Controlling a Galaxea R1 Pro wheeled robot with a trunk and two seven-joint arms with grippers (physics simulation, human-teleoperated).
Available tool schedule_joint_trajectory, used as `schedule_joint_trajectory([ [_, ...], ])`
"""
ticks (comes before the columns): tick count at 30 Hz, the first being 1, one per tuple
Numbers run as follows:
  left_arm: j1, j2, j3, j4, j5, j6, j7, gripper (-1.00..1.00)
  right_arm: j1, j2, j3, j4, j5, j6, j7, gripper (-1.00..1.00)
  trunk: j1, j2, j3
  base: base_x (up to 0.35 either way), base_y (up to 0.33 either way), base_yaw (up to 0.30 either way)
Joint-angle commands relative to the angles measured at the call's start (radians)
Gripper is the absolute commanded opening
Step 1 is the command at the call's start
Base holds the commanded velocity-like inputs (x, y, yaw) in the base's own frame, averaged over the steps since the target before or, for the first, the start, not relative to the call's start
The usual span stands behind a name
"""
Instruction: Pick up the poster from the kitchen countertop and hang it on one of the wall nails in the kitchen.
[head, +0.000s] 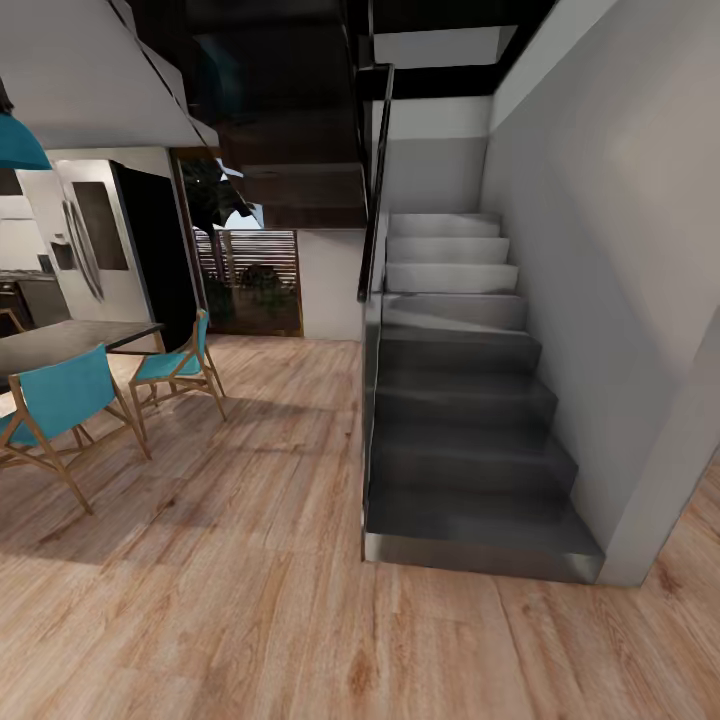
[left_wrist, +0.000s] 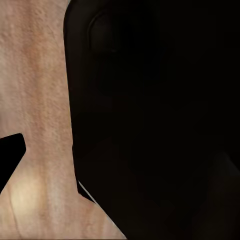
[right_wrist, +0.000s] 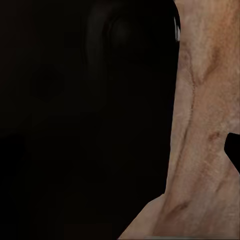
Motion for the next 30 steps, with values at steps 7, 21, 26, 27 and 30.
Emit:
schedule_joint_trajectory([
  [7, 0.034, -0.033, 0.001, -0.039, 0.001, -0.003, -0.001, 1.0, -0.04, -0.006, -0.001, -0.011, 0.002, 0.0, 0.001, 1.0, 0.0, 0.0, 0.0, 0.0, 0.0, 0.0],
  [21, 0.034, -0.033, 0.001, -0.044, 0.001, -0.003, -0.001, 1.0, -0.05, -0.006, -0.001, -0.011, 0.002, 0.0, 0.001, 1.0, 0.0, 0.0, 0.0, 0.0, 0.0, 0.0],
  [26, 0.038, -0.036, 0.004, -0.058, 0.0, -0.014, -0.001, 1.0, -0.066, -0.023, -0.004, -0.028, -0.003, -0.015, -0.002, 1.0, 0.0, 0.0, 0.0, 0.0, 0.0, 0.0],
  [27, 0.04, -0.037, 0.005, -0.063, 0.0, -0.019, 0.0, 1.0, -0.071, -0.029, -0.005, -0.034, -0.006, -0.021, -0.003, 1.0, 0.0, 0.0, 0.0, 0.0, 0.0, 0.0],
  [30, 0.042, -0.039, 0.005, -0.08, -0.001, -0.023, 0.0, 1.0, -0.089, -0.046, -0.006, -0.051, -0.008, -0.037, -0.004, 1.0, 0.0, 0.0, 0.0, 0.0, 0.0, 0.0],
])
